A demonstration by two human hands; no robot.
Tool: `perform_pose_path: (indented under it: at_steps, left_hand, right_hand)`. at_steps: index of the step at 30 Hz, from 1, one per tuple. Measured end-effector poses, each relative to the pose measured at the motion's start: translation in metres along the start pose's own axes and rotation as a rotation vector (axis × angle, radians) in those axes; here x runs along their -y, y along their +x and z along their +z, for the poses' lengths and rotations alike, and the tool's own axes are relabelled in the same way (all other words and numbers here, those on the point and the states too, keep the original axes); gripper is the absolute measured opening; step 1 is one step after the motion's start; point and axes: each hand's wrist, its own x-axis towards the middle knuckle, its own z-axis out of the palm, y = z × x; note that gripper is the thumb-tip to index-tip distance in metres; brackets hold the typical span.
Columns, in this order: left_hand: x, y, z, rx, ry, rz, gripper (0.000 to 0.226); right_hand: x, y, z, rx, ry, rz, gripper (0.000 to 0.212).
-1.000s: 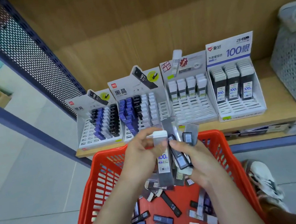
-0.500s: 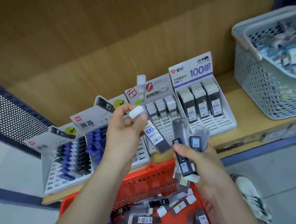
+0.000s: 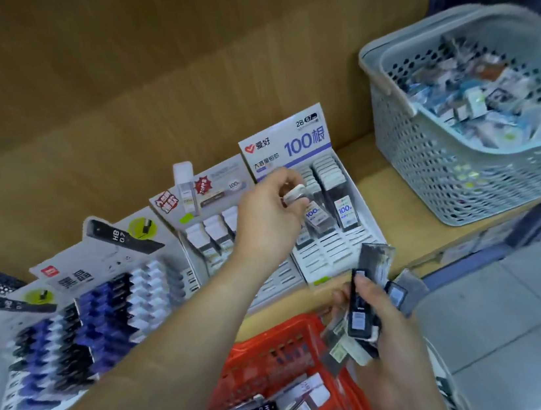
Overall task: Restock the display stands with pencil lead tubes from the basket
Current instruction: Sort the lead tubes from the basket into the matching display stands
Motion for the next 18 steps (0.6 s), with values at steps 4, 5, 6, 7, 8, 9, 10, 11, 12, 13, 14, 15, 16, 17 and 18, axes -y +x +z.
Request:
perform_pose_path:
  at_steps: [4, 5, 6, 7, 8, 9, 10, 11, 12, 13, 14, 15, 16, 17, 18]
  left_hand:
    - [0.012, 0.000, 0.014, 0.047, 0.090, 0.020, 0.024]
    - [0.014, 0.000, 0.015, 0.037, 0.115, 0.024, 0.023]
    - [0.015, 0.000, 0.015, 0.022, 0.133, 0.027, 0.021]
    - [0.016, 0.001, 0.014, 0.010, 0.145, 0.032, 0.020]
    - [0.017, 0.001, 0.014, 0.003, 0.154, 0.038, 0.020]
    - [0.016, 0.002, 0.014, -0.002, 0.164, 0.046, 0.020]
    - [0.015, 0.002, 0.015, -0.005, 0.175, 0.053, 0.021]
    - [0.013, 0.003, 0.016, -0.006, 0.182, 0.057, 0.022]
    - [0.011, 0.003, 0.017, -0.001, 0.185, 0.056, 0.023]
    - [0.008, 0.004, 0.019, 0.008, 0.187, 0.055, 0.024]
    - [0.006, 0.004, 0.021, 0.020, 0.189, 0.057, 0.025]
    - [0.004, 0.005, 0.023, 0.033, 0.187, 0.062, 0.026]
    - [0.004, 0.006, 0.024, 0.047, 0.184, 0.066, 0.027]
    - [0.003, 0.007, 0.025, 0.058, 0.183, 0.068, 0.027]
    - [0.003, 0.008, 0.025, 0.062, 0.181, 0.066, 0.028]
  right_hand:
    - [0.001, 0.007, -0.001, 0.005, -0.008, 0.007, 0.029]
    - [0.002, 0.007, -0.001, 0.010, -0.011, 0.009, 0.031]
    - [0.002, 0.007, -0.002, 0.013, -0.017, 0.009, 0.031]
    - [0.003, 0.007, -0.002, 0.009, -0.017, 0.011, 0.030]
    - [0.002, 0.007, -0.003, -0.001, -0.018, 0.011, 0.030]
    - [0.002, 0.007, -0.003, -0.013, -0.016, 0.015, 0.031]
    - [0.001, 0.007, -0.004, -0.025, -0.012, 0.022, 0.031]
    - [0.000, 0.006, -0.004, -0.033, -0.001, 0.030, 0.032]
    - [0.000, 0.007, -0.004, -0.040, 0.006, 0.033, 0.031]
    - [0.000, 0.006, -0.003, -0.040, 0.008, 0.033, 0.030]
    - [0.001, 0.006, -0.003, -0.035, 0.004, 0.028, 0.028]
    - [0.001, 0.005, -0.003, -0.032, 0.005, 0.025, 0.025]
    - [0.001, 0.005, -0.003, -0.032, 0.009, 0.021, 0.023]
    - [0.001, 0.005, -0.003, -0.036, 0.015, 0.019, 0.023]
    - [0.001, 0.005, -0.003, -0.038, 0.020, 0.017, 0.023]
